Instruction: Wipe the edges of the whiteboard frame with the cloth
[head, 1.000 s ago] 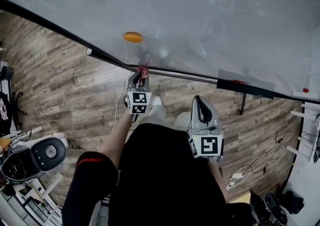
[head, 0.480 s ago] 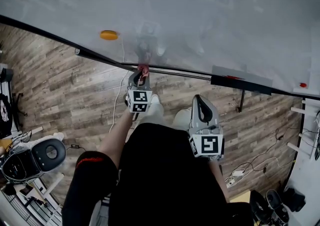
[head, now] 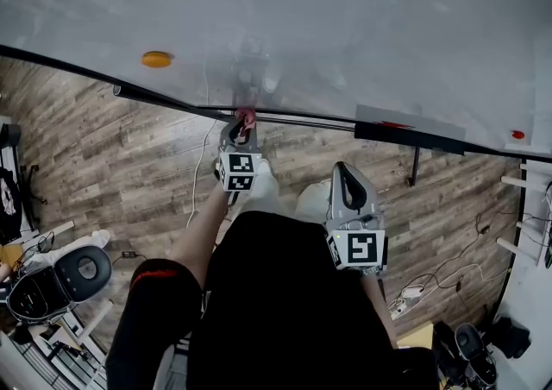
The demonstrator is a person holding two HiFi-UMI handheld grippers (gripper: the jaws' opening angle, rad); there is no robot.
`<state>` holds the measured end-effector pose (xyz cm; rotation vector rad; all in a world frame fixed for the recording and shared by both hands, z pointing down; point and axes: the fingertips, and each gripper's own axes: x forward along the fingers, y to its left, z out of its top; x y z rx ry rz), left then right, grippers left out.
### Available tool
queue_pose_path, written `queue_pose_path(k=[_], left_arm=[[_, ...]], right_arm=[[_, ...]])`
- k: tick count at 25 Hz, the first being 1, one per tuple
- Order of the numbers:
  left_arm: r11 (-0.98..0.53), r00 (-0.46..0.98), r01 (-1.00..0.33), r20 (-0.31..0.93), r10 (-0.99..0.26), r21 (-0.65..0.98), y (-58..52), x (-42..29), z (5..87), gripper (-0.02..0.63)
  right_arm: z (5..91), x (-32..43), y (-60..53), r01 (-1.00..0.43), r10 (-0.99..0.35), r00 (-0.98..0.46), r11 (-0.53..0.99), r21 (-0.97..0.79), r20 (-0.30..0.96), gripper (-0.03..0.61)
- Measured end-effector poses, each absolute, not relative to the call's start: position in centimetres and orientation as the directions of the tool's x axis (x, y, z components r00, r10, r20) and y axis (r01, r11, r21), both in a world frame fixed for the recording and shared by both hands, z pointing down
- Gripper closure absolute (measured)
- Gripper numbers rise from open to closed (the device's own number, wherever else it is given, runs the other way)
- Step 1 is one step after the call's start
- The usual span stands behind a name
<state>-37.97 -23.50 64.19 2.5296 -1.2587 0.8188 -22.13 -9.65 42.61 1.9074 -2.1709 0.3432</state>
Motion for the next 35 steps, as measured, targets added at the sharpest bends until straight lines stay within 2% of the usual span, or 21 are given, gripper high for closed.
queue_pose_path(k=[35], left_arm=[[-0.667, 0.516, -0.741, 0.569, -0.640, -0.079, -21.1, -31.5, 64.0, 0.566]], right_arm=[[42.9, -17.1, -7.9, -0.993, -0.938, -0.115, 0.107, -0.044, 0.326, 0.577]])
